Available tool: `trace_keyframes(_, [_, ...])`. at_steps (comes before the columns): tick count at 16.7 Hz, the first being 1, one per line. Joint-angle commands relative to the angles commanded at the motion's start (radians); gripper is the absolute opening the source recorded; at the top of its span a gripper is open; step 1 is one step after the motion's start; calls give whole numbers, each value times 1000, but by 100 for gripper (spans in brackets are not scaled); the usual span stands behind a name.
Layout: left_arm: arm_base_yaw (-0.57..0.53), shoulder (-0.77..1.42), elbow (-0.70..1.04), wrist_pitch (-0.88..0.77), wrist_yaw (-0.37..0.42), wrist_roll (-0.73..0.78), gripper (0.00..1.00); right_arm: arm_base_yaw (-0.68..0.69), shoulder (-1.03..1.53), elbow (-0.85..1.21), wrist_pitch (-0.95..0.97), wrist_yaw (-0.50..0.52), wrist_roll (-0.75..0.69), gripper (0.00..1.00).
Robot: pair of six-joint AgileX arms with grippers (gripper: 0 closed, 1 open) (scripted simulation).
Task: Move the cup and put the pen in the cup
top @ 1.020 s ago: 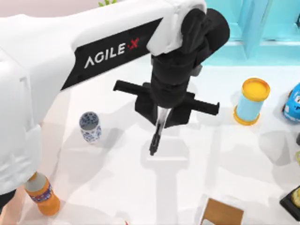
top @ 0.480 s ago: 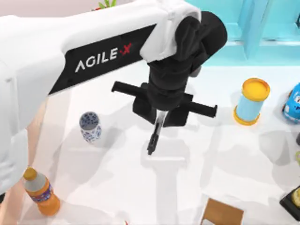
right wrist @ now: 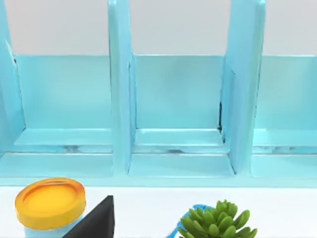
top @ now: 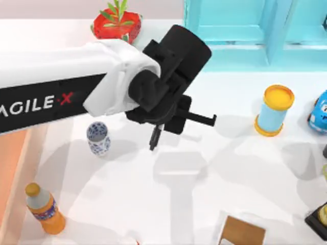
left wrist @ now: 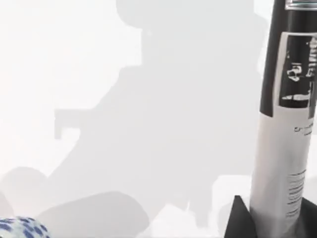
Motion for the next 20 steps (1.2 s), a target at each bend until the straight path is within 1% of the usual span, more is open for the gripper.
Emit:
trace_keyframes(6, [34,-311,-484,642,-117,157,0,0,0,0,0,0,0,100])
trace_keyframes(9, [52,-459,-694,943,-157,237,0,0,0,0,0,0,0,100])
trace_keyframes(12, [68,-587,-867,1194,-182,309,0,0,0,0,0,0,0,100])
trace_keyframes(14, [78,-657,-956,1323,-192,349,0,0,0,0,0,0,0,100])
trace_keyframes(16, [85,-709,-1021,1413,-197,379,0,0,0,0,0,0,0,100])
trace_keyframes(18, [90,-738,-1056,1461,-199,396,0,0,0,0,0,0,0,100])
trace_keyframes(20, [91,-744,-1063,1469,-199,399,0,0,0,0,0,0,0,100])
